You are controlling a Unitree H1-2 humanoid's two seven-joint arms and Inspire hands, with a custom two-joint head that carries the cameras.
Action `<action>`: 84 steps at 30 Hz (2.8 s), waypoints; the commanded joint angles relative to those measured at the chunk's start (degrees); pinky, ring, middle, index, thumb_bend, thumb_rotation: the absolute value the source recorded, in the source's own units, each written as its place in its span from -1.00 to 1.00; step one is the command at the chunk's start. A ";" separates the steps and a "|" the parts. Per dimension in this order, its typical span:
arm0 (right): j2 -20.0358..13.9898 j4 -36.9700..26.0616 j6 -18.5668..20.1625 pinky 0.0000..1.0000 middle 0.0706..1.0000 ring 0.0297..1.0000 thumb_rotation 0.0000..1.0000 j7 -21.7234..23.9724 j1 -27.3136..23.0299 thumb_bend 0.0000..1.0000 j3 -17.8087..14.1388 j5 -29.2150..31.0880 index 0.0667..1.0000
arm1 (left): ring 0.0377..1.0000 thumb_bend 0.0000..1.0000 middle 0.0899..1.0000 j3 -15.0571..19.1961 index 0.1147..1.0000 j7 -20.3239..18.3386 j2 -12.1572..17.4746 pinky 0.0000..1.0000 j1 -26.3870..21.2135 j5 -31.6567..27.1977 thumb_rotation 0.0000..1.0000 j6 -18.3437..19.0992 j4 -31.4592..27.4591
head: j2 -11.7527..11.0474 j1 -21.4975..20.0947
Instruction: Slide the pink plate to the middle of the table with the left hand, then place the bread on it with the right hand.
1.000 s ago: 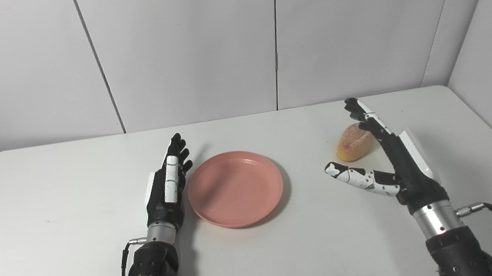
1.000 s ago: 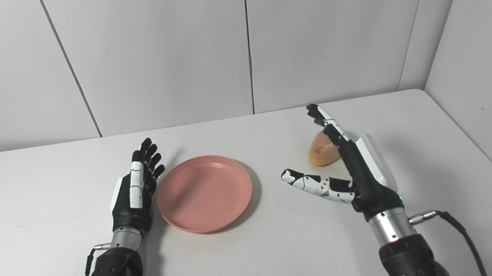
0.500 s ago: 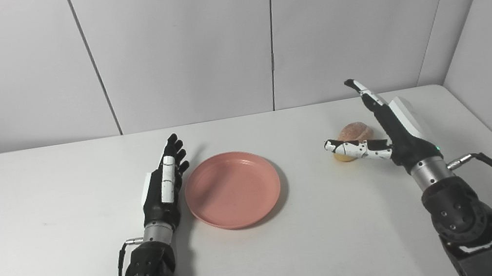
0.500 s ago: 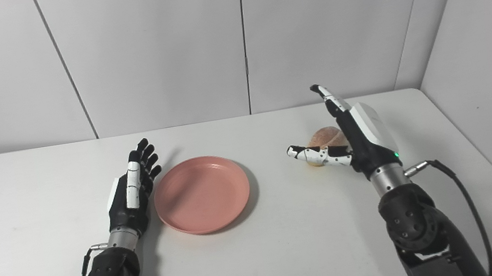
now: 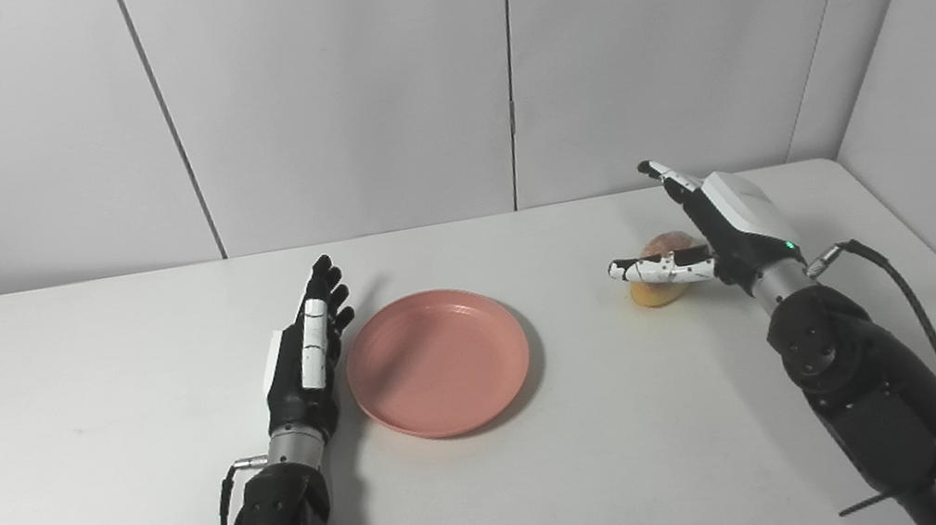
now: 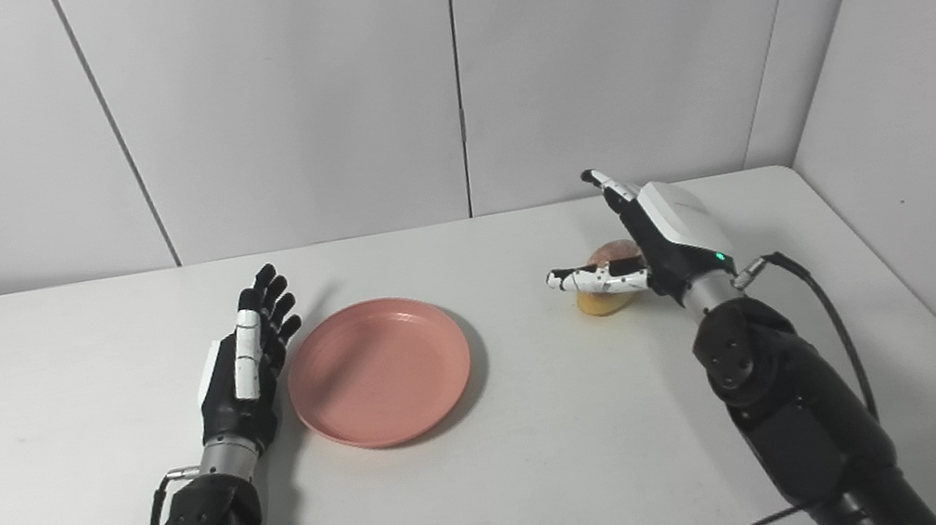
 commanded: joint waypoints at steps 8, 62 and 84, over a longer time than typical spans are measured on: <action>-2.01 5.29 -2.83 0.85 0.82 0.85 0.10 -2.69 -6.39 0.53 2.64 -1.07 0.83 | 0.96 0.45 0.96 -0.10 0.89 -0.79 0.57 0.93 0.15 0.21 1.00 -0.75 -1.04 | 0.34 -0.01; -0.14 14.78 -11.10 -0.35 0.00 -0.18 -1.00 -12.70 -6.96 0.02 2.32 2.65 -0.09 | 0.96 0.39 0.95 0.37 0.88 -0.40 -0.24 0.92 -0.14 0.00 1.00 -0.97 -1.41 | 0.36 0.47; 3.12 2.50 -13.02 -0.53 -0.18 -0.29 -1.00 -11.29 -6.27 0.02 1.49 5.30 -0.03 | 0.95 0.37 0.95 0.33 0.88 -0.02 -0.69 0.91 -0.27 0.10 1.00 -0.93 -1.37 | -0.36 1.23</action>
